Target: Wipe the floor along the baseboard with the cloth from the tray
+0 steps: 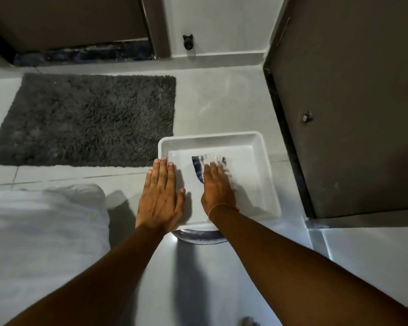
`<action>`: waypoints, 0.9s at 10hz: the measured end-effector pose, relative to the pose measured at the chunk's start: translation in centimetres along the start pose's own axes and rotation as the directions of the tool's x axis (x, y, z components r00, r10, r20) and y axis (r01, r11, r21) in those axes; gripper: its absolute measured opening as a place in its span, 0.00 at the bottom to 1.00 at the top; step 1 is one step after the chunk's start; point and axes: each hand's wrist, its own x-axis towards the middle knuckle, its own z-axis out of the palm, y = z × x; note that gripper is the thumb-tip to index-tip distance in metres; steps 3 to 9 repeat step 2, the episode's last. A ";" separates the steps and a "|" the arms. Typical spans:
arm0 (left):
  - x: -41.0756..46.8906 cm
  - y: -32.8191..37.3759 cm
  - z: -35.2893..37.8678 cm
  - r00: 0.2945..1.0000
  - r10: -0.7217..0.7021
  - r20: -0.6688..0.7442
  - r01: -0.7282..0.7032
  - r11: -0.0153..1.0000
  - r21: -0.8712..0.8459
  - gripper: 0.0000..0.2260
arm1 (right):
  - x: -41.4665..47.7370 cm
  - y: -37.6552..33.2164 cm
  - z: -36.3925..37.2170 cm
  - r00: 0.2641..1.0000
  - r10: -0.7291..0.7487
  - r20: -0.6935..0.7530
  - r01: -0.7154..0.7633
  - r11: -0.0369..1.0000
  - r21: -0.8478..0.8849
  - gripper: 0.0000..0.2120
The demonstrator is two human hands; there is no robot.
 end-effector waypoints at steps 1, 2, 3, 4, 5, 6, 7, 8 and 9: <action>-1.2 -0.2 0.5 1.000 0.010 0.013 -0.010 1.000 -0.001 0.32 | 0.2 0.3 0.8 0.998 -0.003 0.056 0.007 0.998 -0.063 0.35; -2.4 -0.2 -0.5 1.000 0.003 -0.011 -0.003 1.000 -0.029 0.31 | 0.2 0.7 -1.0 0.984 -0.054 0.171 0.061 0.998 -0.031 0.34; -2.4 -0.2 -0.5 1.000 0.003 -0.011 -0.003 1.000 -0.029 0.31 | 0.2 0.7 -1.0 0.984 -0.054 0.171 0.061 0.998 -0.031 0.34; -2.4 -0.2 -0.5 1.000 0.003 -0.011 -0.003 1.000 -0.029 0.31 | 0.2 0.7 -1.0 0.984 -0.054 0.171 0.061 0.998 -0.031 0.34; -2.4 -0.2 -0.5 1.000 0.003 -0.011 -0.003 1.000 -0.029 0.31 | 0.2 0.7 -1.0 0.984 -0.054 0.171 0.061 0.998 -0.031 0.34; -2.4 -0.2 -0.5 1.000 0.003 -0.011 -0.003 1.000 -0.029 0.31 | 0.2 0.7 -1.0 0.984 -0.054 0.171 0.061 0.998 -0.031 0.34; -2.4 -0.2 -0.5 1.000 0.003 -0.011 -0.003 1.000 -0.029 0.31 | 0.2 0.7 -1.0 0.984 -0.054 0.171 0.061 0.998 -0.031 0.34; -2.4 -0.2 -0.5 1.000 0.003 -0.011 -0.003 1.000 -0.029 0.31 | 0.2 0.7 -1.0 0.984 -0.054 0.171 0.061 0.998 -0.031 0.34; -2.4 -0.2 -0.5 1.000 0.003 -0.011 -0.003 1.000 -0.029 0.31 | 0.2 0.7 -1.0 0.984 -0.054 0.171 0.061 0.998 -0.031 0.34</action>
